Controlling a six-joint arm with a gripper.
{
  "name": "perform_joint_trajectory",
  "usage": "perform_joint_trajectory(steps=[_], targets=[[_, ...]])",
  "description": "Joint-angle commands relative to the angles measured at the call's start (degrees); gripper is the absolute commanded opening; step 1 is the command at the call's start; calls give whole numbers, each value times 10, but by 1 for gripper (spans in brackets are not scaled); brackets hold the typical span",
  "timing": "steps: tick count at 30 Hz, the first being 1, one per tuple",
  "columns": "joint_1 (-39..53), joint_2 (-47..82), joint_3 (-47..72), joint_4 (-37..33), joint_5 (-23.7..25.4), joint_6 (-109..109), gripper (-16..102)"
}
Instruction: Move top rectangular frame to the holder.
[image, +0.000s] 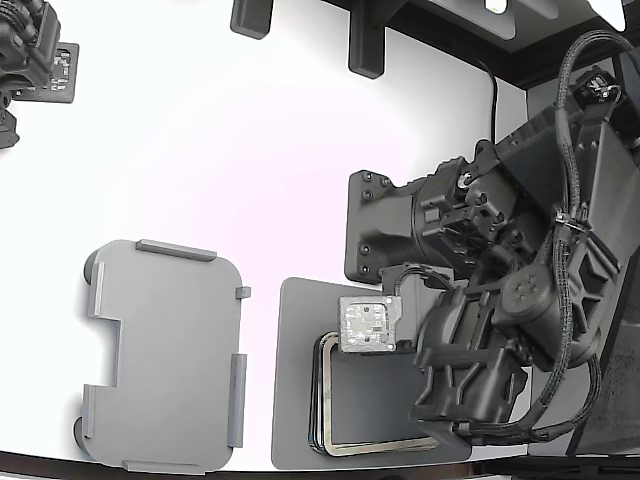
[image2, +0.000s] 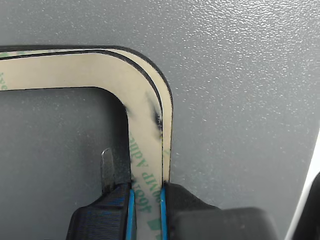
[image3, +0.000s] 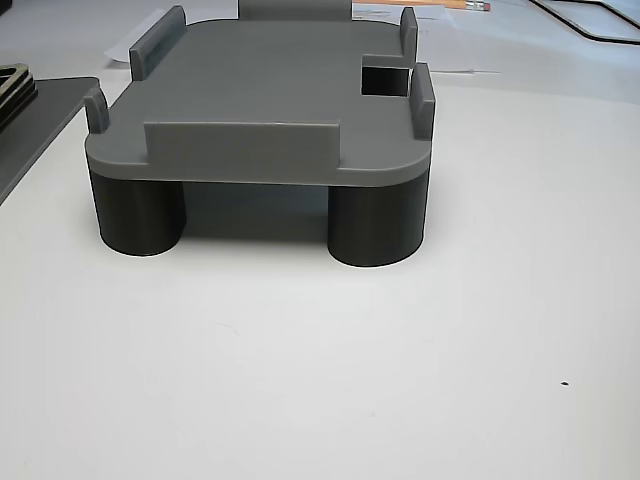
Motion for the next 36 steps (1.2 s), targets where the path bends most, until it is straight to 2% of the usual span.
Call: perform_joint_trajectory(steps=[1,5,9,13,16,18,26,36], targets=[[-5,5,-30,9,4,-1,0],[-5,-6,-67,32,9,3,-10],[-10,-11,-128,68,25,33,-10],[-18,-30,-222,126,71,97,-10],[-40,-54,-297,164,76,185,-10],[-54,-58,-318,165,79,265,-10],[-113,-121,-368,164,150,578,-10],[-173,-234,-453,162,166,744,-10]])
